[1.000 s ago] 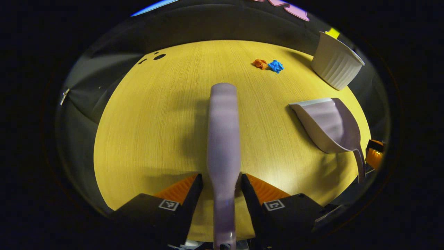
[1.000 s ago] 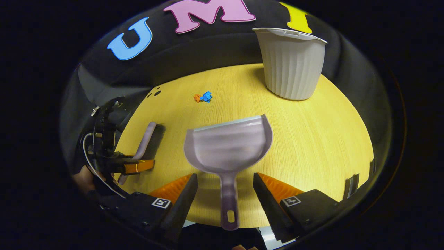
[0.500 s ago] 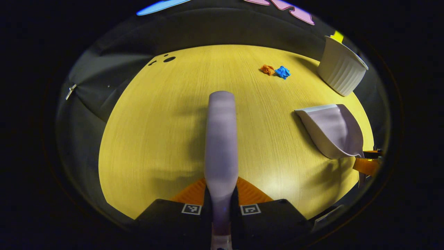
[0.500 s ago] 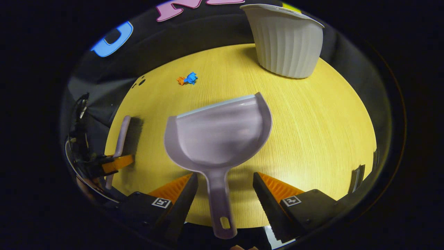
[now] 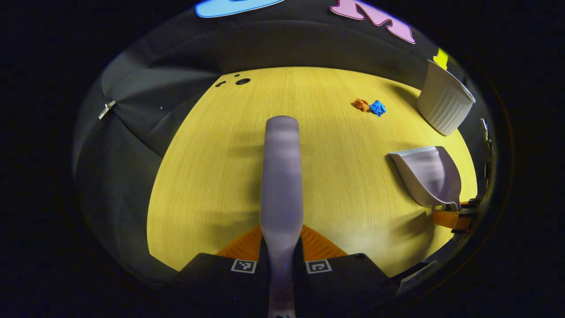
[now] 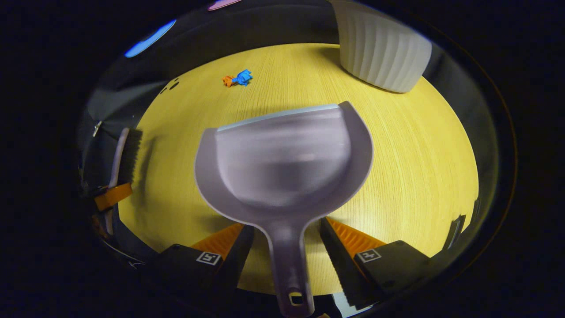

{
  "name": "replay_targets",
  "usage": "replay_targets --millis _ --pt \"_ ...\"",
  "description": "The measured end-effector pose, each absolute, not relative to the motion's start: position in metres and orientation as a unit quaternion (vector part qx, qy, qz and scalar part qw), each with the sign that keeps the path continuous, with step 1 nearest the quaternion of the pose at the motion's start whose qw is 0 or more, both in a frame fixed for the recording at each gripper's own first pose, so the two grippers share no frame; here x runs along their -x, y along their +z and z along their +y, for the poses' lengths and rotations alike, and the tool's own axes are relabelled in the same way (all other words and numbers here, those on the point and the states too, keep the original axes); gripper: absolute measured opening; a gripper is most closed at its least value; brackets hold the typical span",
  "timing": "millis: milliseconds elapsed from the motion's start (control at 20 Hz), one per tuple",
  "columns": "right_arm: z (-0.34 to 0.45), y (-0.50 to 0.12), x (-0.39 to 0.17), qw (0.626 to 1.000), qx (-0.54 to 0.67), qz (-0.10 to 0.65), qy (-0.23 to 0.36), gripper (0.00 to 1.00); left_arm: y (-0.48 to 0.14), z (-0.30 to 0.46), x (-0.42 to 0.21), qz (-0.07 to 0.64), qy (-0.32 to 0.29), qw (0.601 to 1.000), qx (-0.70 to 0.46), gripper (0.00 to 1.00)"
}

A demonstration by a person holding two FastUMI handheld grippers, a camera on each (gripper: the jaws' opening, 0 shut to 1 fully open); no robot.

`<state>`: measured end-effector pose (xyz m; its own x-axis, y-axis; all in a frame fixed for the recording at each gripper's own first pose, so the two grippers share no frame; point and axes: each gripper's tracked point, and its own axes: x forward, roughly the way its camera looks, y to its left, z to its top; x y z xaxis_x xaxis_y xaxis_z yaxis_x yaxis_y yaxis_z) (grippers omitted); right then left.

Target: Pick up the small broom and dustpan from the desktop, sweep the trash into the dustpan with the broom, and then empty the trash into the garbage bin.

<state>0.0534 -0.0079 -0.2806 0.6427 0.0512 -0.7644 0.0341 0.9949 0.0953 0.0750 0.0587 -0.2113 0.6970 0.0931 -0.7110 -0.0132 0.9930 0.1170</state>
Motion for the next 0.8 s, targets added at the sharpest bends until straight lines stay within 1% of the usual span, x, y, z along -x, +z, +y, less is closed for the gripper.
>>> replay_targets --millis 50,100,150,200,250,350,400,650,800 --pt "-0.009 -0.283 -0.056 0.904 -0.044 0.425 0.001 0.92 -0.212 0.058 -0.076 0.39 0.03 0.919 -0.051 0.26" --pt "-0.013 -0.282 -0.057 0.903 -0.038 0.427 -0.004 0.78 -0.212 0.057 -0.077 0.392 0.03 0.918 -0.049 0.26" --pt "-0.012 -0.283 -0.058 0.902 -0.036 0.431 -0.001 0.79 -0.213 0.056 -0.078 0.393 0.03 0.918 -0.047 0.26" --pt "-0.012 -0.285 -0.057 0.901 -0.035 0.433 0.003 0.49 -0.214 0.054 -0.079 0.396 0.03 0.917 -0.047 0.26" --pt "-0.009 -0.281 -0.059 0.903 -0.042 0.427 0.021 0.5 -0.216 0.053 -0.081 0.399 0.032 0.915 -0.048 0.26" --pt "-0.006 -0.28 -0.059 0.904 -0.048 0.422 0.058 0.3 -0.216 0.049 -0.091 0.402 0.034 0.914 -0.055 0.27" --pt "-0.008 -0.28 -0.062 0.904 -0.036 0.42 0.069 0.36 -0.215 0.044 -0.1 0.402 0.029 0.914 -0.058 0.26" --pt "-0.038 -0.272 -0.067 0.91 0.019 0.408 0.077 0.36 -0.199 0.023 -0.149 0.401 -0.01 0.911 -0.093 0.27" --pt "-0.059 -0.26 -0.073 0.912 0.049 0.397 0.089 0.36 -0.187 0.008 -0.197 0.399 -0.032 0.91 -0.106 0.26"
